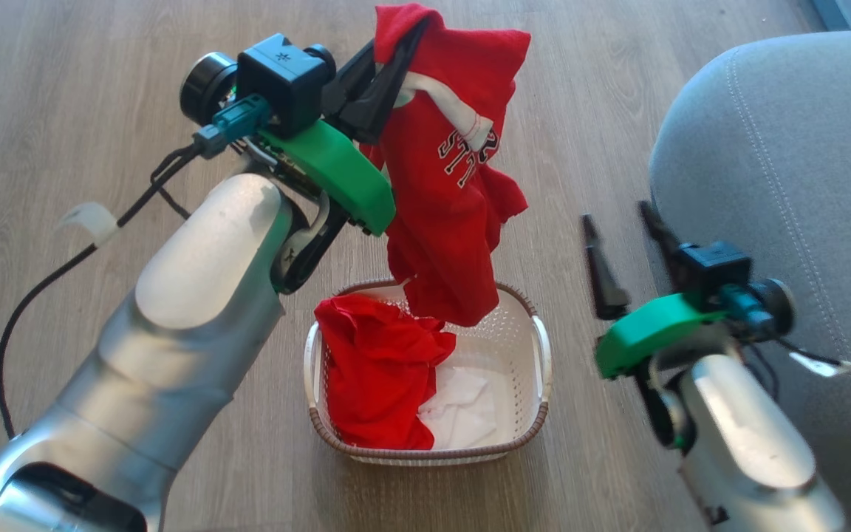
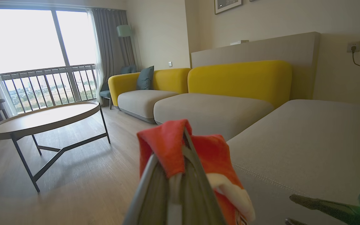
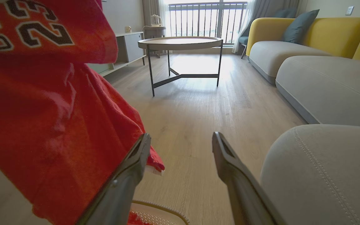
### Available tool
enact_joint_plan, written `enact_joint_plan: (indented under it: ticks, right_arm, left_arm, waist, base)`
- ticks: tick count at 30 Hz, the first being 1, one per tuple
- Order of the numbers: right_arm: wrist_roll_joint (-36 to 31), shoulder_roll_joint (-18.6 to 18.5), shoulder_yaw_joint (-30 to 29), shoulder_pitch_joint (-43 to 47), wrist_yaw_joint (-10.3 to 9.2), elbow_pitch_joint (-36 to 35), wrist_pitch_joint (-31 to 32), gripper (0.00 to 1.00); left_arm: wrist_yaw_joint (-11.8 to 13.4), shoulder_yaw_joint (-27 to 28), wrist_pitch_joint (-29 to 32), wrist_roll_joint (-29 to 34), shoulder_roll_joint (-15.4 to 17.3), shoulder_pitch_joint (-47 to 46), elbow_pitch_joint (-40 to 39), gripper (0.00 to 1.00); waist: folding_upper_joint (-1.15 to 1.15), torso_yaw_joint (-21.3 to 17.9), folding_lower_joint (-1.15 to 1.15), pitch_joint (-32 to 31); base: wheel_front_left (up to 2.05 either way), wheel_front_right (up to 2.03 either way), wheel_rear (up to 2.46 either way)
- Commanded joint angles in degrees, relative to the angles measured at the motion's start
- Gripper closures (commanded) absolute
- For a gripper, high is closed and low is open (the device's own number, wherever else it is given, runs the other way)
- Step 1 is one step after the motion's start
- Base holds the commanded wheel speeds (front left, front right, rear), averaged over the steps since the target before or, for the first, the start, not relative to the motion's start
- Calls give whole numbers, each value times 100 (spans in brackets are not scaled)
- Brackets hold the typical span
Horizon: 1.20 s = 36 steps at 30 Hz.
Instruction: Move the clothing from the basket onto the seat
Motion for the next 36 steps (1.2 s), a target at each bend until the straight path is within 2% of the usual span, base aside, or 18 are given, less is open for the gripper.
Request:
enact_joint_plan:
  ticks: [1, 10, 20, 24, 36]
  right_arm:
    - [65, 108, 280, -251, 41, -278, -28, 0]
    - [371, 242, 1530, -614, 41, -660, -28, 0]
    - [534, 260, 2250, -924, 41, -642, -28, 0]
    - [444, 261, 2318, -1052, 41, -485, -28, 0]
    - [267, 261, 2255, -1303, 41, 558, -28, 0]
  left_arm:
    - [-36, 156, -29, 21, 78, -358, -189, 100]
    - [-36, -18, -29, -30, 9, -303, -135, 100]
    - [-36, -116, -29, -73, -92, -253, -118, 100]
    - [-36, -151, -29, -100, -121, -267, -126, 100]
    - [-36, -270, -29, -180, -214, -212, -184, 100]
  waist:
    - [0, 17, 0, -15]
    - [0, 94, 0, -34]
    - [0, 167, 0, -45]
    - [0, 206, 0, -35]
    - [0, 363, 0, -94]
  base:
    - [0, 0, 0]
    - [0, 0, 0]
    - [0, 0, 0]
    - [0, 0, 0]
    - [0, 0, 0]
